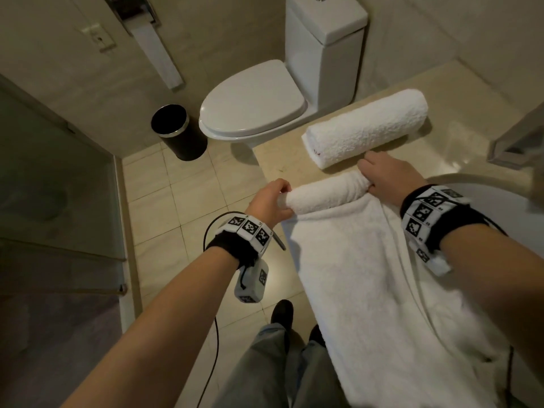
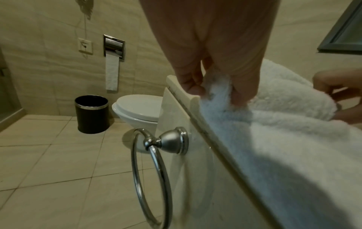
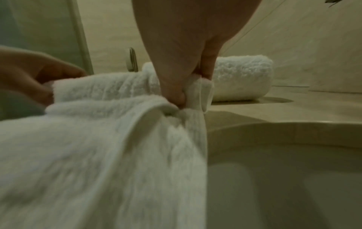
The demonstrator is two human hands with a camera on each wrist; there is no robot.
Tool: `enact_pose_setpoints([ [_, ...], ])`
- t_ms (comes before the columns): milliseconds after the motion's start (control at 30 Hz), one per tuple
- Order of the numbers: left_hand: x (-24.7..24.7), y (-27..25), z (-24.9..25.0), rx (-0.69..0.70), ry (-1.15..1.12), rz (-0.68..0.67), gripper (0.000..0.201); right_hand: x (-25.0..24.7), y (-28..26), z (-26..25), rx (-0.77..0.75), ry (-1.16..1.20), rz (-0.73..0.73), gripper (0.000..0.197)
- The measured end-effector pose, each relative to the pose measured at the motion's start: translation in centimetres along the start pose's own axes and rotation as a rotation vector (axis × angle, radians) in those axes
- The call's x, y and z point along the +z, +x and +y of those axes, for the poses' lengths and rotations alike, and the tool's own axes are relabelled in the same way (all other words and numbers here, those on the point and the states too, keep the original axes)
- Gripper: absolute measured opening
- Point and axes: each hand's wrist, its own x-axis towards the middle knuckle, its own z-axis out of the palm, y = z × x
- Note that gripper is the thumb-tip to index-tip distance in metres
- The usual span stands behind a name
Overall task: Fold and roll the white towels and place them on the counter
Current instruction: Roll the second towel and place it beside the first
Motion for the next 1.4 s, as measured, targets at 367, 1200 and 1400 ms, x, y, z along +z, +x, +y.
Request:
enact_pose_setpoints([
  [367,2.4,-2.3,-2.0,0.151,-0.044,0.085,0.036,3.0,-5.1,0.2,-0.087,0.015,0.227,0.017],
  [1200,-1.0,-0.6,-1.0,-0.174,0.002,-0.276,0.042,-1.3,-0.3,2.6,0.311,0.525,-0.402,0.041],
  [1400,0.7,-2.0,-1.5,0.003,0.039,-0.142,0.037,-1.1,-1.6,1.0,0.186,0.388,-0.334,0.027],
])
